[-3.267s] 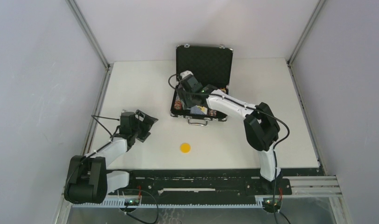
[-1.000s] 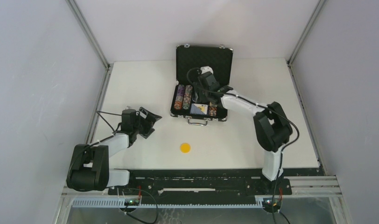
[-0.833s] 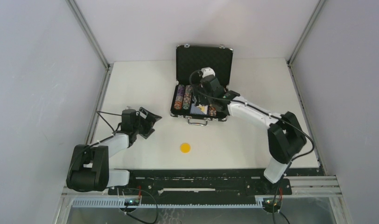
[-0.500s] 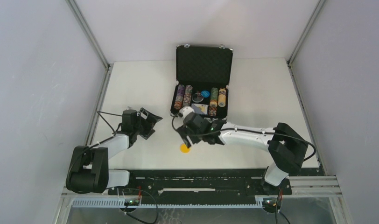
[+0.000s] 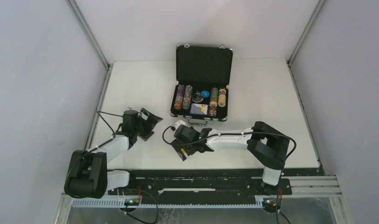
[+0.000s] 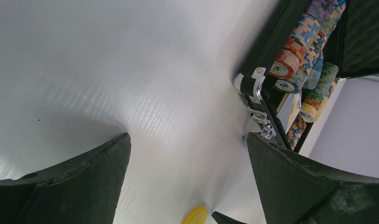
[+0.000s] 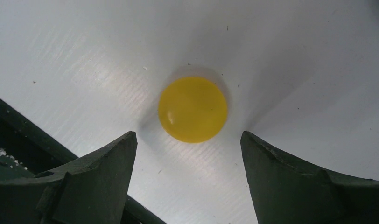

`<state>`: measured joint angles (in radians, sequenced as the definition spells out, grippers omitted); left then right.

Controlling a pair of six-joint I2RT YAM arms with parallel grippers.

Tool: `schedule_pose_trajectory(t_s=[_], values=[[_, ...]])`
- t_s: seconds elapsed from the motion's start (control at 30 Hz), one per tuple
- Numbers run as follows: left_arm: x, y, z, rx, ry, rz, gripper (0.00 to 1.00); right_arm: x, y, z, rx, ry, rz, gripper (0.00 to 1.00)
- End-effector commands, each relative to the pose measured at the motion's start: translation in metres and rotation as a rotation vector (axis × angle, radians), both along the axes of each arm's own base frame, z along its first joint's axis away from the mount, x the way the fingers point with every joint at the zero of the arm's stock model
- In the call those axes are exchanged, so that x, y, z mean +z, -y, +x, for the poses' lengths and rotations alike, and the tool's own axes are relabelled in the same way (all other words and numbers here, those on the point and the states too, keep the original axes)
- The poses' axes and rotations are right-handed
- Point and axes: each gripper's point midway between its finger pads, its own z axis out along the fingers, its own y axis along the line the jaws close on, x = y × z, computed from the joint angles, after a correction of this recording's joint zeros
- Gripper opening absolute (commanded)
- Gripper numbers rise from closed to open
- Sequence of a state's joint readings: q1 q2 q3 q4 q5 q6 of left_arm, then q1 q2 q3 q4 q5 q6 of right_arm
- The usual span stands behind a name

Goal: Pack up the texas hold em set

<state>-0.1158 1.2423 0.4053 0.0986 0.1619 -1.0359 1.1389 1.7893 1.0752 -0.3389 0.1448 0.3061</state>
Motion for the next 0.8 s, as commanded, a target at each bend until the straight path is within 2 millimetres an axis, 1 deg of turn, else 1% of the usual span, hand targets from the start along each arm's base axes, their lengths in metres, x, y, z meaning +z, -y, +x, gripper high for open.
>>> schedule_pose_trajectory(t_s=[0.0, 0.13, 0.3, 0.53, 0.77], values=[[-0.015, -0.004, -0.012, -0.015, -0.054, 0.042, 1.00, 0.010, -0.024, 0.008, -0.022, 0.021, 0.065, 0.89], [-0.016, -0.003, -0.012, -0.018, -0.057, 0.041, 0.99, 0.007, -0.026, 0.009, -0.020, 0.025, 0.049, 0.86], [-0.016, -0.003, -0.012, -0.018, -0.059, 0.042, 0.98, 0.001, -0.022, 0.011, -0.029, 0.038, 0.019, 0.84], [-0.017, -0.003, -0.012, -0.020, -0.066, 0.041, 0.98, -0.006, -0.022, 0.011, -0.033, 0.030, 0.006, 0.72], [-0.017, -0.002, -0.012, -0.025, -0.065, 0.037, 0.97, -0.011, -0.017, 0.013, -0.043, 0.046, -0.028, 0.71]])
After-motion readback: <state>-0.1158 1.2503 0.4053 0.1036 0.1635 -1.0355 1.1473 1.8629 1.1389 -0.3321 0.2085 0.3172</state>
